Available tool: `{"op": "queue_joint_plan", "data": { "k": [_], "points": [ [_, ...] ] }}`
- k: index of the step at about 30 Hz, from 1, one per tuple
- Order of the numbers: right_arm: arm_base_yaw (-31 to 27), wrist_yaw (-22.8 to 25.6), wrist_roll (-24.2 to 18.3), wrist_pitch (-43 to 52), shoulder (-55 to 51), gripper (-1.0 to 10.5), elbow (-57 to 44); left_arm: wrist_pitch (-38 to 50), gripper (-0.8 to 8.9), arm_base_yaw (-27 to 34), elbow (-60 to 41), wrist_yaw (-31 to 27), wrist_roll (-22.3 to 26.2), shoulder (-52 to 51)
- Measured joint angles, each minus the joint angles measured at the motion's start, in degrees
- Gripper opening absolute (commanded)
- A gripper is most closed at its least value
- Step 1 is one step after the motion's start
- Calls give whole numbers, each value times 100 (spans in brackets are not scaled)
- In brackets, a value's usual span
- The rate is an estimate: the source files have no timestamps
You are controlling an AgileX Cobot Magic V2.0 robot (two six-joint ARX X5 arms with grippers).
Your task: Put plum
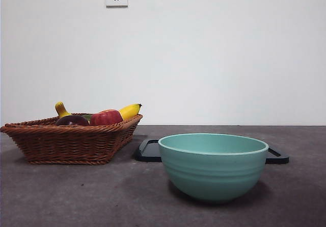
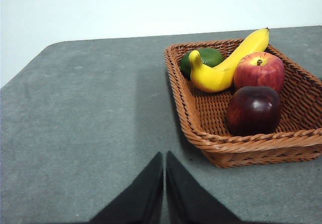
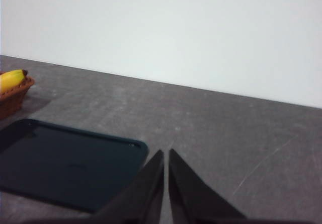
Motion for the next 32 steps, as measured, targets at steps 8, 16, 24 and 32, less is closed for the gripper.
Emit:
{"op": "queue_joint_plan", "data": {
  "k": [8, 16, 24, 32],
  "points": [
    [0, 146, 339, 157, -400, 5, -654, 0, 7, 0, 0, 0, 0, 0],
    [0, 260, 474, -111, -391, 5, -651, 0, 7, 0, 0, 0, 0, 0],
    [0, 273, 522, -581, -391, 5, -649, 0, 7, 0, 0, 0, 0, 0],
    [0, 275, 540, -566, -391, 5, -649, 0, 7, 0, 0, 0, 0, 0]
  ]
}}
